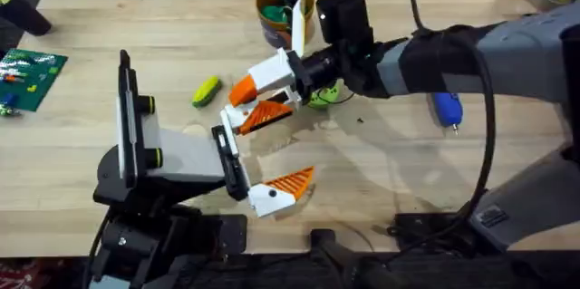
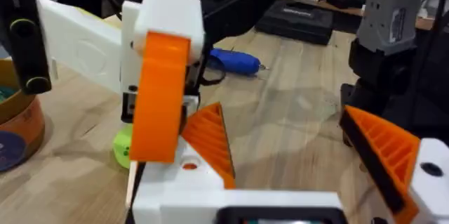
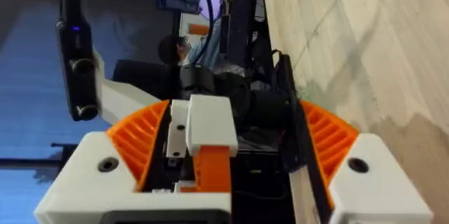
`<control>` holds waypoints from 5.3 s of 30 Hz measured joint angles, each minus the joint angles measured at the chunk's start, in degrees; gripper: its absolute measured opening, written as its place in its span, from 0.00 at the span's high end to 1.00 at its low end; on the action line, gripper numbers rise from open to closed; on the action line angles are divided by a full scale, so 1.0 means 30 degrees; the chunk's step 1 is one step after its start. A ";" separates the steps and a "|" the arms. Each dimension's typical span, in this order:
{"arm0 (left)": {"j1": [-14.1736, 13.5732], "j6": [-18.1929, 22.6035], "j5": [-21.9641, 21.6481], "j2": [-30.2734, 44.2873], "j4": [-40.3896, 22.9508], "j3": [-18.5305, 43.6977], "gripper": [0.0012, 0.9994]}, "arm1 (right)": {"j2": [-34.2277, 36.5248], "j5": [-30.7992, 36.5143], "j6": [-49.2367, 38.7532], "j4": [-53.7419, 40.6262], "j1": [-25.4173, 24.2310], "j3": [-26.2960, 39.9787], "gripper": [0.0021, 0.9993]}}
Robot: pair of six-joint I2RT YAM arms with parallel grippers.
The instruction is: Pick up the gripper from the table and insert it into the empty holder that is missing its gripper. Then pick up a screw, insert it into the mounting hole, and use the screwdriver to tighten it. Finally, clean up the table by picking up the vegetable and placing it into the bucket.
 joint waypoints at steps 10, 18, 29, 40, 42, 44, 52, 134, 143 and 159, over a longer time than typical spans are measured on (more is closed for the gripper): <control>0.0000 -0.0002 -0.0012 0.0000 -0.0005 0.0000 0.01 | -0.0102 -0.0473 -0.1179 -0.3988 -0.1535 -0.0122 0.01; 0.0000 0.0000 -0.0085 -0.0005 -0.0022 0.0000 0.01 | -0.3118 -0.0311 -0.3619 -0.7959 -0.2127 -0.0896 0.01; 0.0000 0.0005 -0.0643 0.0000 -0.0022 0.0000 0.01 | -0.5047 0.0073 -0.6590 -1.0090 -0.2518 -0.2055 0.06; 0.0000 0.0000 -0.0706 0.0000 -0.0022 0.0000 0.01 | -0.5042 0.0650 -0.7078 -1.0099 -0.2518 -0.2069 0.48; 0.0000 0.0000 -0.0710 -0.0006 -0.0022 0.0000 0.01 | -0.5048 0.0952 -0.7090 -1.0105 -0.2518 -0.2069 0.49; 0.0000 0.0000 -0.0712 0.0000 -0.0022 0.0000 0.01 | -0.5042 0.1217 -0.7140 -1.0105 -0.2518 -0.2069 0.49; 0.0000 0.0000 -0.0726 0.0000 -0.0036 0.0000 0.01 | -0.5048 0.1621 -0.7714 -0.9985 -0.2518 -0.2069 0.50; 0.0087 -0.0067 -0.1141 0.0022 -0.0079 0.0000 0.01 | -0.5282 0.3589 0.1654 0.0461 -0.2488 -0.4889 0.01; 0.0087 -0.0066 -0.1140 0.0015 -0.0080 0.0000 0.01 | -0.5288 0.3438 0.1560 0.0471 -0.2909 -0.4896 0.01; 0.0087 -0.0066 -0.1134 0.0020 -0.0073 0.0000 0.01 | -0.6524 0.5226 -0.4535 -0.7711 -0.6538 -0.4695 0.01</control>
